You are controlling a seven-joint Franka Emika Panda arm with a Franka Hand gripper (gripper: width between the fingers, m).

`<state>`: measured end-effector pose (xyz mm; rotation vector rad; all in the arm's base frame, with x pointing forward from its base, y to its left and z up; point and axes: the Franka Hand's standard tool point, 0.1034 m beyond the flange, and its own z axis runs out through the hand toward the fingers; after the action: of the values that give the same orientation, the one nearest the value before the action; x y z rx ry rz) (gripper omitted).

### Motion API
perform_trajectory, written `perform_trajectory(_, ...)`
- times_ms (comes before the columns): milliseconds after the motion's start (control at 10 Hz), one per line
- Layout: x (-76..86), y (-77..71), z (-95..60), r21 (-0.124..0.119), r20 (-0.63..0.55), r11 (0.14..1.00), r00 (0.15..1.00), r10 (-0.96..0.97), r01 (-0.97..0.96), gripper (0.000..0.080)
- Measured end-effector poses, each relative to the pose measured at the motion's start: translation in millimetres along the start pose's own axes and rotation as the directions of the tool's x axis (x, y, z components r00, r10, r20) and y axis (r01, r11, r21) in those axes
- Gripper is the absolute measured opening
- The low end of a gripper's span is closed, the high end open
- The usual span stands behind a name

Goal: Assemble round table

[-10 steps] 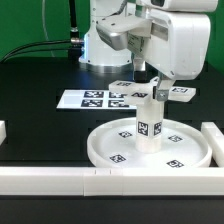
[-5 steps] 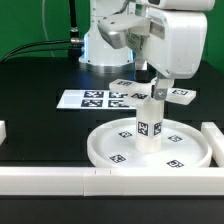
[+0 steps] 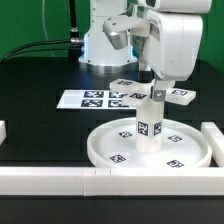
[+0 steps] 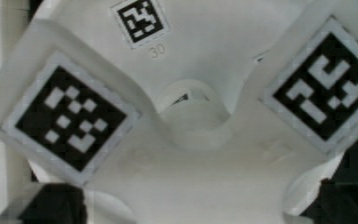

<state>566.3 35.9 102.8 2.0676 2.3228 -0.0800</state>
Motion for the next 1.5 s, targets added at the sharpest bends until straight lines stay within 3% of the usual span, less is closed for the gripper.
perform_trajectory(200, -1.4, -1.4, 3.5, 0.006, 0.000, 1.000, 1.000, 0.002, -0.002, 0.0649)
perform_trajectory(400, -1.5, -1.5, 4.7, 0.007, 0.000, 1.000, 1.000, 0.003, -0.003, 0.0442)
perform_trajectory(900, -6.5, -1.8, 5.0, 0.008, 0.000, 1.000, 1.000, 0.022, -0.022, 0.0443)
perform_trajectory(1100, -6.2, -2.6, 5.0, 0.011, 0.000, 0.981, 0.981, 0.194, -0.194, 0.0443)
perform_trajectory(1300, -3.9, -6.5, 4.9, 0.020, -0.006, 0.871, 0.871, 0.491, -0.491, 0.0443)
perform_trajectory(1500, 2.4, -8.7, 4.6, 0.035, -0.002, 0.665, 0.665, 0.747, -0.746, 0.0445)
